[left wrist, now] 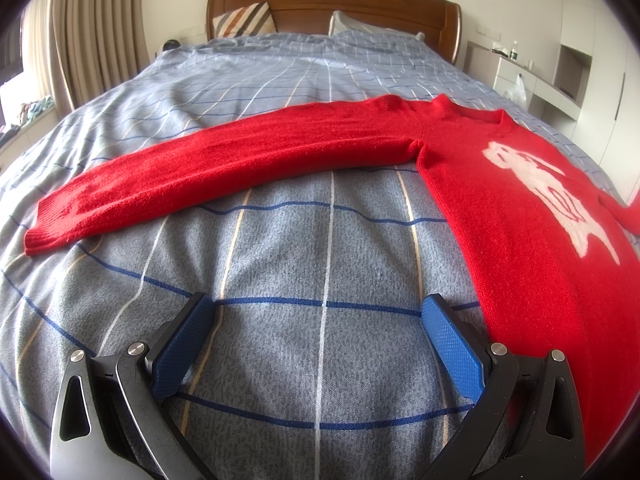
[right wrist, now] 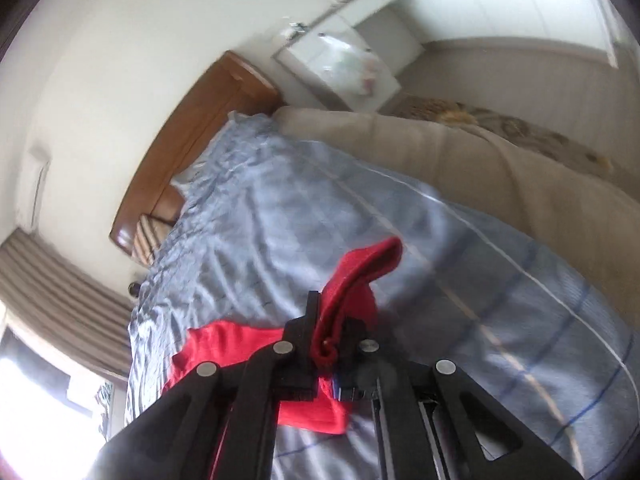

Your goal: Fold small clothes

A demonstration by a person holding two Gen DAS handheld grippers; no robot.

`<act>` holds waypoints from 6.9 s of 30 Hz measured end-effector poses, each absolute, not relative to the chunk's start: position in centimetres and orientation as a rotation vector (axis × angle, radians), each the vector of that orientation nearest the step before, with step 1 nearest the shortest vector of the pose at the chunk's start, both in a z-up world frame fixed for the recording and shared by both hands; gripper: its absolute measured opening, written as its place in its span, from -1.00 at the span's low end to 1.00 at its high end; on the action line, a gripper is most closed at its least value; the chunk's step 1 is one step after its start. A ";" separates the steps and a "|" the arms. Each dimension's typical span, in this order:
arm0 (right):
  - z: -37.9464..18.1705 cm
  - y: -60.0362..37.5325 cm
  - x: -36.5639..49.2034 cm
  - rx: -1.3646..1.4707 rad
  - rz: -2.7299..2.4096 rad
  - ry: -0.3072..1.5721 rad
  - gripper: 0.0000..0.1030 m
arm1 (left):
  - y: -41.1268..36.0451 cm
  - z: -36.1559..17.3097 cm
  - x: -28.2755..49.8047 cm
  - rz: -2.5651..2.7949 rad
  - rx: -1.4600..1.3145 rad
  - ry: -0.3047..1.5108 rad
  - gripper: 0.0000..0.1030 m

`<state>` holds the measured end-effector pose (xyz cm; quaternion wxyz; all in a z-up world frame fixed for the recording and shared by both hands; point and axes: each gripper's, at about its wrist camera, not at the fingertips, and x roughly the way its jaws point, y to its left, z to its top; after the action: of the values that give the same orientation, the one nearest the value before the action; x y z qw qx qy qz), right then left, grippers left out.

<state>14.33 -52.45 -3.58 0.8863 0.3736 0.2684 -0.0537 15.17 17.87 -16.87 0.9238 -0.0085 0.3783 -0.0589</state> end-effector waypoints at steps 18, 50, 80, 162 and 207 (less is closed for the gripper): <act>-6.6 -12.9 29.8 0.448 0.624 0.931 0.52 | 17.9 -16.6 15.3 -0.129 -0.026 0.773 0.99; -16.4 -43.0 6.8 0.153 -0.165 0.635 0.69 | 18.0 -16.6 15.4 -0.125 -0.021 0.772 0.99; -16.9 -43.0 7.0 0.154 -0.167 0.642 0.70 | 18.0 -16.6 15.3 -0.125 -0.020 0.771 0.99; -17.1 -43.2 6.8 0.157 -0.165 0.641 0.70 | 41.7 -12.2 24.9 0.173 -0.580 0.951 -0.81; -17.1 -43.6 6.8 0.146 -0.173 0.644 0.70 | 18.0 -11.2 26.6 -0.009 -0.062 0.825 0.96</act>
<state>6.81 -43.56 -17.07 0.9423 0.0715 0.3159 -0.0850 26.65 17.96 -11.17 0.9157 -0.0299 0.4007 -0.0044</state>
